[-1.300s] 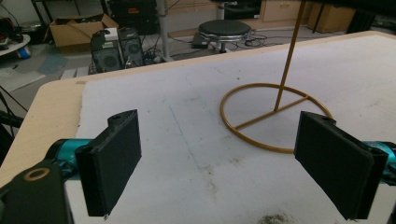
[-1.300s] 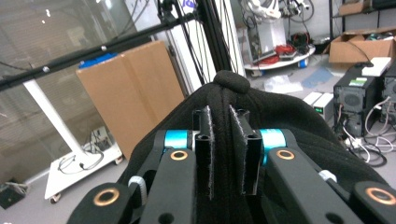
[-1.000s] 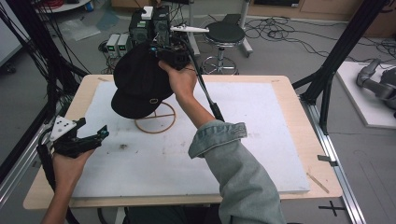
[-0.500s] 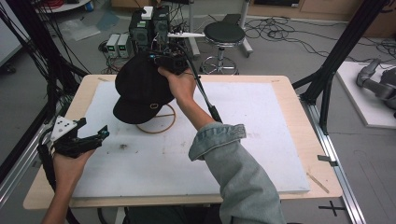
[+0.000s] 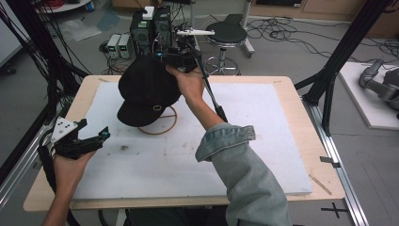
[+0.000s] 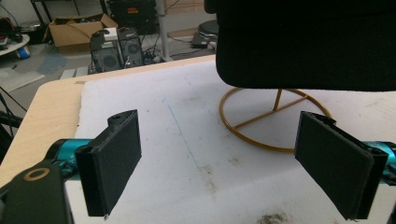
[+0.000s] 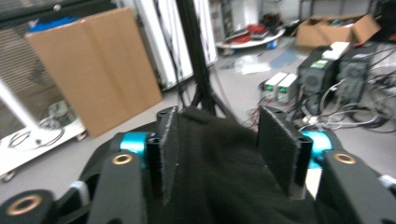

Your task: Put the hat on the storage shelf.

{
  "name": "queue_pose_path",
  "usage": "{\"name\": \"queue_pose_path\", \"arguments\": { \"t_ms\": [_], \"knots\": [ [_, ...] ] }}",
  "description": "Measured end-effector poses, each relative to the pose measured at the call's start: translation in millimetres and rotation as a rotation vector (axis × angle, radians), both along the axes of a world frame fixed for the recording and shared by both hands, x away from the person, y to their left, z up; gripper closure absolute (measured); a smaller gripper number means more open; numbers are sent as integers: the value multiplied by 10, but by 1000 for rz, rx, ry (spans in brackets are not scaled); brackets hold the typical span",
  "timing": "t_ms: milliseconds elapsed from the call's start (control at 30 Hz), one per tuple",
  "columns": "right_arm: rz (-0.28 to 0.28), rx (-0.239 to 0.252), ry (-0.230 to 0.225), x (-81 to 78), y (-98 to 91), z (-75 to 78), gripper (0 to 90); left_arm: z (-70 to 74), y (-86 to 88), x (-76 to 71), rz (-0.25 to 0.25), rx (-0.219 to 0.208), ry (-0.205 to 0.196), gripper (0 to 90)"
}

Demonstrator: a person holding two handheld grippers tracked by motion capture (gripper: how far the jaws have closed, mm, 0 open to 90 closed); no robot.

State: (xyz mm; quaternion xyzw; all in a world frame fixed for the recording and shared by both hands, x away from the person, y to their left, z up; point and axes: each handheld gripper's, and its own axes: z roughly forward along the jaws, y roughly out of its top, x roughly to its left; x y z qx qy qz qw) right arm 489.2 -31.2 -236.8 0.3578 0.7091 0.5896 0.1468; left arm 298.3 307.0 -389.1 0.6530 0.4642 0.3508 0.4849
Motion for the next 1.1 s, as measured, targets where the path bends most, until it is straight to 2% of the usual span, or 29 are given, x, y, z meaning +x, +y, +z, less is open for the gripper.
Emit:
{"name": "queue_pose_path", "arguments": {
  "t_ms": [133, 167, 233, 267, 300, 400, 433, 600, 667, 700, 733, 767, 833, 867, 933, 1000, 1033, 1067, 1100],
  "knots": [
    [-51, -6, -9, -4, -190, 24, 404, 1, 0, -2, -1, 5, 3, 151],
    [-51, -6, -9, -4, -190, 24, 404, 0, -3, -2, -1, 4, 3, 151],
    [-92, -12, -12, -7, -368, 39, 343, -2, -8, -1, 1, 1, 0, 151],
    [-92, -12, -12, -7, -368, 39, 343, -2, -6, 0, 0, 2, 2, 151],
    [-118, -4, -18, -22, -500, 48, 332, -4, -5, 1, 0, 2, 3, 151],
    [-168, 9, -35, -55, -710, 55, 290, -7, -1, 2, 1, 5, 3, 151],
    [-168, 9, -35, -55, -710, 55, 290, -7, -1, 2, 1, 5, 4, 151],
    [-247, -25, 8, -116, -1101, 118, 177, -4, -12, 3, 0, 6, 2, 151],
    [-266, -43, 5, -159, -1210, 145, 146, -7, -15, 5, -1, 6, 6, 151],
    [-280, -39, -16, -193, -1262, 144, 145, -10, -18, 6, 2, 4, 7, 151],
    [-280, -39, -16, -193, -1262, 144, 145, -12, -20, 6, 2, 7, 7, 151],
    [-297, -20, -68, -272, -1373, 120, 141, -12, -22, 4, 0, 7, 9, 151],
    [-304, -55, -32, -303, -1466, 121, 120, -10, -25, 3, -1, 11, 9, 151],
    [-293, -56, -9, -316, -1515, 122, 120, -11, -27, 3, 0, 12, 8, 151],
    [-288, -43, -6, -340, -1567, 115, 120, -15, -31, 5, -2, 12, 10, 151],
    [-318, -10, -54, -434, -1659, 71, 120, -18, -31, 3, -2, 16, 13, 151],
    [-331, -31, -72, -513, -1739, 35, 121, -19, -30, 3, 0, 16, 11, 151],
    [-331, -31, -72, -513, -1739, 35, 121, -21, -29, 0, 1, 15, 12, 151],
    [-346, -40, -89, -598, -1818, -25, 121, -23, -27, -3, 1, 15, 12, 151]
  ]
}}
